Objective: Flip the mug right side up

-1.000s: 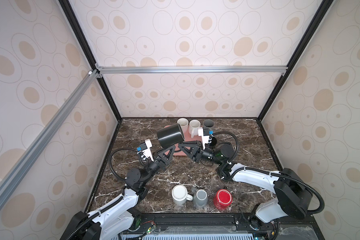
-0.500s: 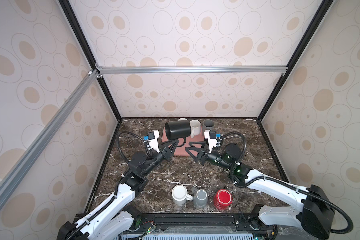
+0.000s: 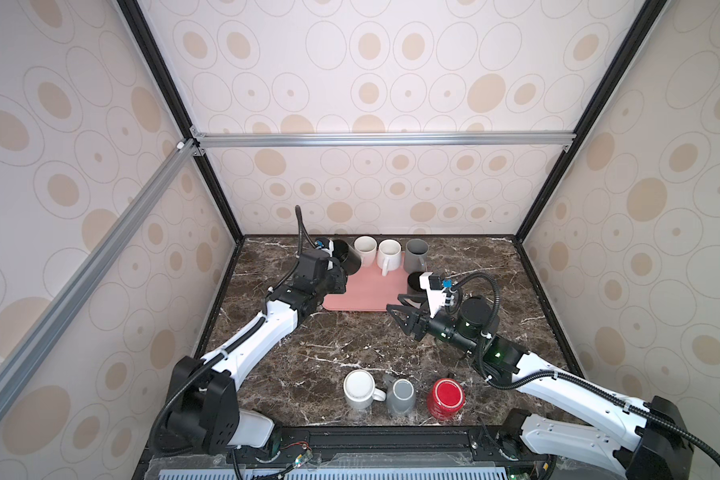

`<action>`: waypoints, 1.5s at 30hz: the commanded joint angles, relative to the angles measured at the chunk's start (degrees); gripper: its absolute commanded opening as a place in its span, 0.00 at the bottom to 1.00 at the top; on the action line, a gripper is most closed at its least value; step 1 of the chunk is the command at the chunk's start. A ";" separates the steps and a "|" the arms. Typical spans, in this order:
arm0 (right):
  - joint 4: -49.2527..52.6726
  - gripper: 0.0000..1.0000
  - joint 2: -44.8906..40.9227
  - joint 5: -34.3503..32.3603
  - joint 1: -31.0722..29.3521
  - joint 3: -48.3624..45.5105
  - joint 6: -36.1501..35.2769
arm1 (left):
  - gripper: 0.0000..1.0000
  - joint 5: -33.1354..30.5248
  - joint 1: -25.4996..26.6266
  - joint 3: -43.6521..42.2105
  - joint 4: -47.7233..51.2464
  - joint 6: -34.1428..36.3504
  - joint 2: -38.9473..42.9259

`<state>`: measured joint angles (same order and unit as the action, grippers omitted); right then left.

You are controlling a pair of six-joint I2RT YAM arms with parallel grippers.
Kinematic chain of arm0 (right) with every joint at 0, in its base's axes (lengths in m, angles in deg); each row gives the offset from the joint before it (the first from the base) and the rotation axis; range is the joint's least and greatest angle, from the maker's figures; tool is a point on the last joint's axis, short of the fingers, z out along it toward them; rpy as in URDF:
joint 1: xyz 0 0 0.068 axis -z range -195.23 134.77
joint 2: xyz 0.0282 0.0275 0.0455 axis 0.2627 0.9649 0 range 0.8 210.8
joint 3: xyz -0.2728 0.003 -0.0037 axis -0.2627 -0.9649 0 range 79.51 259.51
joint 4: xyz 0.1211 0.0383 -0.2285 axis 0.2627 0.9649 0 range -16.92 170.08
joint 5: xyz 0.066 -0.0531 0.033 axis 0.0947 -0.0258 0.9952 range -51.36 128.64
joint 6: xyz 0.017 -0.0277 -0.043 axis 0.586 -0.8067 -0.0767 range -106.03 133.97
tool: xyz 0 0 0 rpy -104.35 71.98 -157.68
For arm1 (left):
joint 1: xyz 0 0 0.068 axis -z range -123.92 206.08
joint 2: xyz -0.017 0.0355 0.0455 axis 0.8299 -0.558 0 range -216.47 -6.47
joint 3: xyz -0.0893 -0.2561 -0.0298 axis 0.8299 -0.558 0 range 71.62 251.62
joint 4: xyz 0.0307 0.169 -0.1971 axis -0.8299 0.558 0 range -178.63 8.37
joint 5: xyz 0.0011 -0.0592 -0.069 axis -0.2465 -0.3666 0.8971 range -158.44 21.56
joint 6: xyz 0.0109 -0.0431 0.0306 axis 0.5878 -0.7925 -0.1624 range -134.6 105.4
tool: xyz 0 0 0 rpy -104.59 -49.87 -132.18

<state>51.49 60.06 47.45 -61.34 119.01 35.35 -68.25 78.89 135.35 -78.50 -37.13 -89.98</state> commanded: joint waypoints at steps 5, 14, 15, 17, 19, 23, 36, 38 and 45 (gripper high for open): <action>2.46 0.55 -3.85 -2.08 0.68 -1.87 -1.61 | 0.00 -6.42 -3.10 13.69 2.90 6.17 -11.75; 5.04 0.56 -7.21 -3.42 2.03 -3.86 -0.99 | 0.00 -9.17 -4.27 26.35 7.44 8.11 -25.71; 5.23 0.56 -7.41 -3.57 2.24 -3.99 -1.00 | 0.00 -9.47 -4.30 27.16 7.66 8.22 -26.58; 5.80 0.56 -8.02 -3.98 2.34 -4.36 -0.91 | 0.00 -9.59 -4.57 29.18 8.36 8.40 -28.71; 6.39 0.56 -8.59 -4.39 2.54 -4.68 -0.91 | 0.00 -9.59 -4.53 31.17 9.19 8.51 -30.64; 7.34 0.56 -9.67 -5.17 2.80 -5.39 -0.82 | 0.00 -10.09 -4.57 34.09 9.77 8.65 -33.67; 11.45 0.58 -12.91 -7.71 3.37 -6.37 -0.11 | 0.00 -11.96 -4.78 41.64 11.58 10.11 -41.40; 11.64 0.58 -13.17 -7.35 3.39 -6.37 -0.11 | 0.00 -12.45 -4.93 42.13 11.62 10.26 -41.97; 12.62 0.60 -13.58 -7.67 3.49 -6.45 0.06 | 0.04 -10.83 -5.08 43.39 11.62 10.68 -43.39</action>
<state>63.43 47.50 40.29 -58.26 113.29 35.31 -78.39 74.39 175.28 -64.62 -27.97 -134.00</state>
